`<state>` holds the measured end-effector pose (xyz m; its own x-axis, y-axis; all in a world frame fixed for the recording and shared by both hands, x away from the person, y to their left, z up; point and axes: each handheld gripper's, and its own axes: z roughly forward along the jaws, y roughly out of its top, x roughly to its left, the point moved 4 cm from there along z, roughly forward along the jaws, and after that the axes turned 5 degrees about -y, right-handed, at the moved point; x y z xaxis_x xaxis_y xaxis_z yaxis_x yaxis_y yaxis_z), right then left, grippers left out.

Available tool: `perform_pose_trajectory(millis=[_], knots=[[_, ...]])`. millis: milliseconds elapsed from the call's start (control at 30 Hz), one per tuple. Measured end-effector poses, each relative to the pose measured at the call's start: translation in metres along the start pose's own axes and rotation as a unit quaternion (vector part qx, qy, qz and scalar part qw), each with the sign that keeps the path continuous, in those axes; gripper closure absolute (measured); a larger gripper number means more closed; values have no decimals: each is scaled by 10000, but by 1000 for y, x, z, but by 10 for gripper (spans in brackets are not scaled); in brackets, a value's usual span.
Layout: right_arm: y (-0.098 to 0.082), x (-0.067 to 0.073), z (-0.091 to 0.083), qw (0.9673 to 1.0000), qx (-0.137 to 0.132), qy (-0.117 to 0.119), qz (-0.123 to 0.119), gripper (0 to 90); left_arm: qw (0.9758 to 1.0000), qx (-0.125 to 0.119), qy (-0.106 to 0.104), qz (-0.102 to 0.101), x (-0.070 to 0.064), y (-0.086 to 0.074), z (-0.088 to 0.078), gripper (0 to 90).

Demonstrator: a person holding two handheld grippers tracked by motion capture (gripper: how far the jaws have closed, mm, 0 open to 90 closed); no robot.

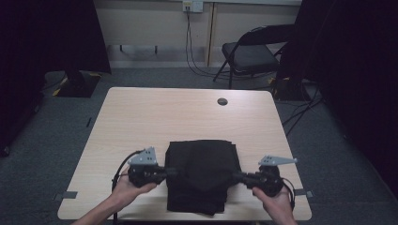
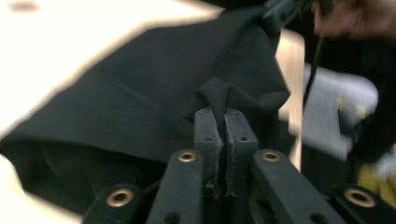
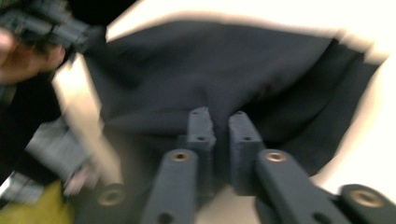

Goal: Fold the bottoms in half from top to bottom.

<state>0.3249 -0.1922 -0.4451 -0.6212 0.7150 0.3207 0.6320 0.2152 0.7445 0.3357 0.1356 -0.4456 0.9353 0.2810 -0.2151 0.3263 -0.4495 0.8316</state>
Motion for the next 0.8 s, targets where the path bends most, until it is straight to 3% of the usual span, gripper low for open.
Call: perform_pose_trajectory(millis=[67, 100, 167, 233, 267, 300, 367, 400, 467, 500, 600, 667, 733, 800], knots=[[-15, 2, 7, 9996, 285, -26, -24, 750, 9997, 113, -190, -71, -1, -13, 0, 764], [-21, 2, 9, 9990, 432, -89, -38, 714, 9998, 99, -93, -154, 2, -15, -2, 728], [-22, 1, 5, 9993, 332, -188, -52, 647, 9995, -116, 29, -281, 7, -12, -10, 627], [-13, 0, -5, 9969, 110, -747, -234, 533, 9981, -375, 132, -467, 14, -4, -19, 516], [-8, -2, -7, 9961, 33, -850, -216, 494, 9977, -411, 196, -501, 18, 0, -21, 469], [-4, -5, -7, 9954, -21, -932, -229, 473, 9976, -412, 304, -475, 22, 3, -20, 483], [4, -5, -4, 9940, -183, -1036, -291, 514, 9967, -443, 394, -556, 30, 8, -12, 486], [8, -1, 2, 9952, -214, -890, -345, 561, 9967, -366, 381, -623, 33, 8, -5, 484], [11, 6, 19, 9957, -142, -719, -573, 612, 9979, 62, 303, -569, 30, 4, 15, 485], [9, 10, 31, 9965, 33, -539, -634, 612, 9977, 317, 306, -511, 28, 0, 25, 483], [-6, 14, 57, 9949, 485, -445, -764, 529, 9957, 796, 235, -402, 23, -17, 42, 455], [-18, 14, 69, 9920, 765, -502, -870, 442, 9948, 887, 279, -412, 20, -26, 48, 434], [-23, 12, 73, 9915, 855, -502, -838, 394, 9940, 970, 442, -245, 15, -26, 50, 390], [-25, 9, 74, 9913, 938, -470, -799, 371, 9938, 963, 461, -312, 17, -31, 52, 361]])
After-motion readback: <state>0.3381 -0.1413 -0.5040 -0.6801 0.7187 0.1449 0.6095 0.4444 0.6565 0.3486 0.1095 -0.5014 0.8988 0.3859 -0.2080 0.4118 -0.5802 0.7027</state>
